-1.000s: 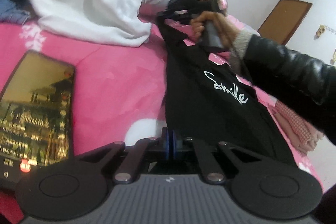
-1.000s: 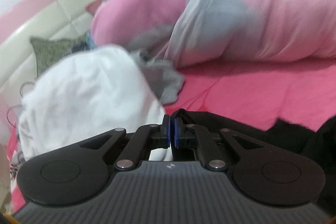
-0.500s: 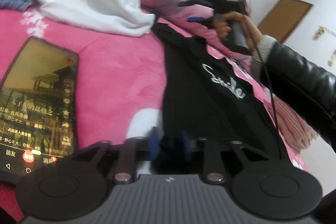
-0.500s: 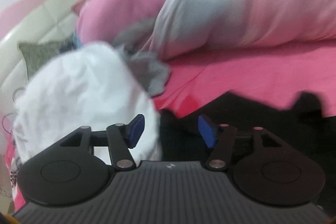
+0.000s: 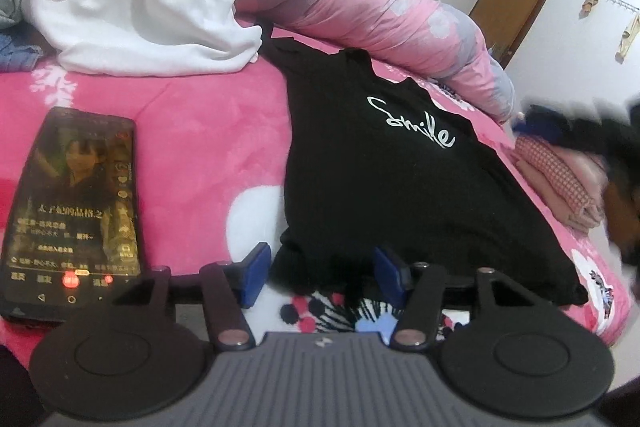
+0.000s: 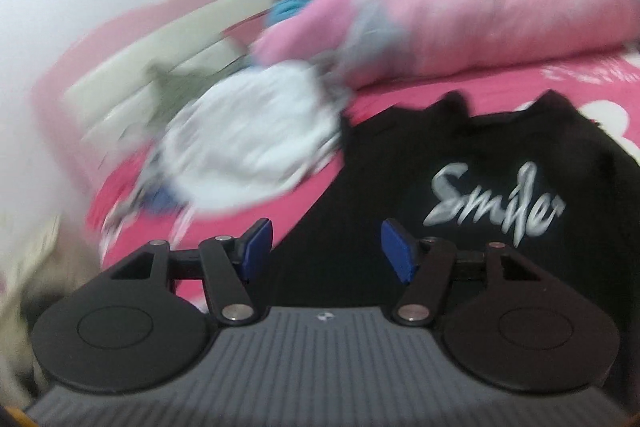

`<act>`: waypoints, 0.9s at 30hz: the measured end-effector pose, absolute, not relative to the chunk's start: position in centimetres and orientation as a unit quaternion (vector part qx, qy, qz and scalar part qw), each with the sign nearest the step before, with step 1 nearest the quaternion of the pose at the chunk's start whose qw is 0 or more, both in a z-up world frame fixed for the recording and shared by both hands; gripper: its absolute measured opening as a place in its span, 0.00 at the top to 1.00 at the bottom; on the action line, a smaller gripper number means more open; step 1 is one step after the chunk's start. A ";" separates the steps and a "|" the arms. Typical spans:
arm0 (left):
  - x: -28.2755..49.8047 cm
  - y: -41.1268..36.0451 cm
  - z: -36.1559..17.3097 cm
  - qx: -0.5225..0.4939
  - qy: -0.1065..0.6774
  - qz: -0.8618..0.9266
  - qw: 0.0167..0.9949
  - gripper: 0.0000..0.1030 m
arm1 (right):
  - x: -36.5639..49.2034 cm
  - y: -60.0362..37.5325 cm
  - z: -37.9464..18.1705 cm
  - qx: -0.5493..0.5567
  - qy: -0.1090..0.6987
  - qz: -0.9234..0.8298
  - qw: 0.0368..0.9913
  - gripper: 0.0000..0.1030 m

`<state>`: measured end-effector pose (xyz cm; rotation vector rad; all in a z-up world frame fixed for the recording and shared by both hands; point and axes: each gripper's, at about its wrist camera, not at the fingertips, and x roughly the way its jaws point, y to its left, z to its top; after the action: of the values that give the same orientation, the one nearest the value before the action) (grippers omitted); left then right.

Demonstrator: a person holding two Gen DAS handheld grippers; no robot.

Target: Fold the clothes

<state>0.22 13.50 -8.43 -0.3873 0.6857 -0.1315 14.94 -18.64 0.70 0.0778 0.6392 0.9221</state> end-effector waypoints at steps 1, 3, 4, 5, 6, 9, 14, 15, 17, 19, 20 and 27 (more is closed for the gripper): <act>0.1 13.6 -8.3 -0.189 0.334 -0.064 0.921 0.47 | 13.0 -17.7 0.1 0.007 0.297 0.449 0.843 0.44; 0.0 13.8 -8.3 -0.196 0.337 -0.064 0.919 0.48 | 8.8 -15.3 -1.6 -0.076 0.280 0.471 0.833 0.52; 0.1 13.9 -8.2 -0.201 0.340 -0.065 0.916 0.48 | 6.8 -13.9 -2.6 -0.113 0.269 0.487 0.823 0.54; 0.2 14.0 -8.3 -0.207 0.343 -0.065 0.914 0.48 | 5.5 -13.0 -3.2 -0.133 0.263 0.504 0.812 0.55; 0.4 14.1 -8.4 -0.216 0.346 -0.068 0.910 0.48 | 4.3 -12.1 -3.8 -0.146 0.257 0.518 0.803 0.57; 1.0 14.4 -8.7 -0.241 0.356 -0.077 0.900 0.54 | 2.6 -9.2 -5.3 -0.192 0.238 0.525 0.795 0.63; 1.7 15.1 -9.2 -0.295 0.387 -0.093 0.869 0.91 | 1.5 -6.0 -8.1 -0.296 0.210 0.502 0.785 0.71; 1.7 15.4 -9.2 -0.309 0.390 -0.101 0.861 0.92 | 1.7 -5.9 -8.4 -0.296 0.209 0.501 0.786 0.71; 1.5 15.9 -8.8 -0.336 0.385 -0.123 0.851 0.92 | 2.3 -5.7 -8.4 -0.287 0.212 0.498 0.790 0.78; 1.2 16.7 -8.3 -0.374 0.370 -0.153 0.837 0.95 | 2.7 -5.7 -8.2 -0.281 0.214 0.489 0.798 0.89; 1.2 17.0 -8.2 -0.387 0.369 -0.160 0.830 0.95 | 2.8 -5.7 -8.1 -0.279 0.213 0.483 0.802 0.91; 1.0 19.5 -8.2 -0.432 0.389 -0.164 0.797 0.96 | 3.0 -7.5 -5.5 -0.255 0.212 0.529 0.781 0.97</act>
<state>0.96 19.54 -8.19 -0.9270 0.8351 -0.3518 3.01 -7.47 -5.53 -0.5500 0.4587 1.1415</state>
